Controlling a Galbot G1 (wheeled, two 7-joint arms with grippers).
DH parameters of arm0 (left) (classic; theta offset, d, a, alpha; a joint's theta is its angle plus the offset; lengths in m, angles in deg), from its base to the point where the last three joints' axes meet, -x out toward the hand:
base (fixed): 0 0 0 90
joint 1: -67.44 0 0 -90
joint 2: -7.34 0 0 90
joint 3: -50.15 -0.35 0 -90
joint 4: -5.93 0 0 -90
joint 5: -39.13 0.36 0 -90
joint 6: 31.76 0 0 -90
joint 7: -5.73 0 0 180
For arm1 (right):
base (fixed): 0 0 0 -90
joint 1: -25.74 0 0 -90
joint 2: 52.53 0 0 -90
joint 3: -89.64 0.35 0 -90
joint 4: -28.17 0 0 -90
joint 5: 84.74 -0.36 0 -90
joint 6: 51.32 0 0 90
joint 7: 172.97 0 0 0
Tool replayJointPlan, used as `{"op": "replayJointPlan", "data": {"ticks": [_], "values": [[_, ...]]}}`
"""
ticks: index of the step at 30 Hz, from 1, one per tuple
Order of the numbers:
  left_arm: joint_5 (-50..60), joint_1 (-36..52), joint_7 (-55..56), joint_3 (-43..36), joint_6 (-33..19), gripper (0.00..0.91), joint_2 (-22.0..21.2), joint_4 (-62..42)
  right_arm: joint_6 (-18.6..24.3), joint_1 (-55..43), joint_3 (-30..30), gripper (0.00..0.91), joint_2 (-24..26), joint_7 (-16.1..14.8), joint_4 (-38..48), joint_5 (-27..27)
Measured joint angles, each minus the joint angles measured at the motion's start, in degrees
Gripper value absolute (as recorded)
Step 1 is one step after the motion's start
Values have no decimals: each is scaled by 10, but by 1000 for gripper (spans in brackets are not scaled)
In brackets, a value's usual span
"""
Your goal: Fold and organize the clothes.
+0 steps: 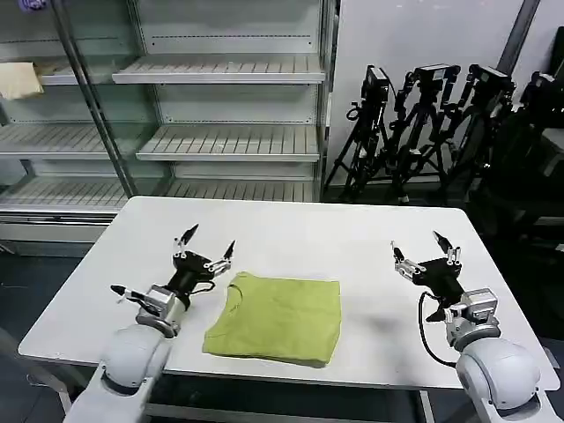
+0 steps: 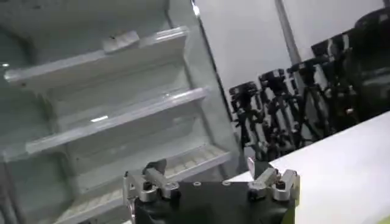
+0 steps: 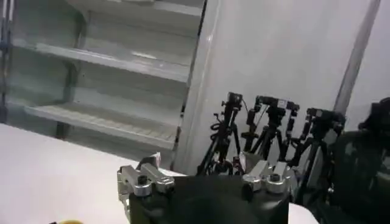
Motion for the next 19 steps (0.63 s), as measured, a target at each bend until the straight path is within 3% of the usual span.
{"op": "replayJointPlan", "data": {"ticks": [19], "values": [[-3,-31,-24,68,-31,907,31,-6,43,-6,-28,907,-9,-4,29,42]]}}
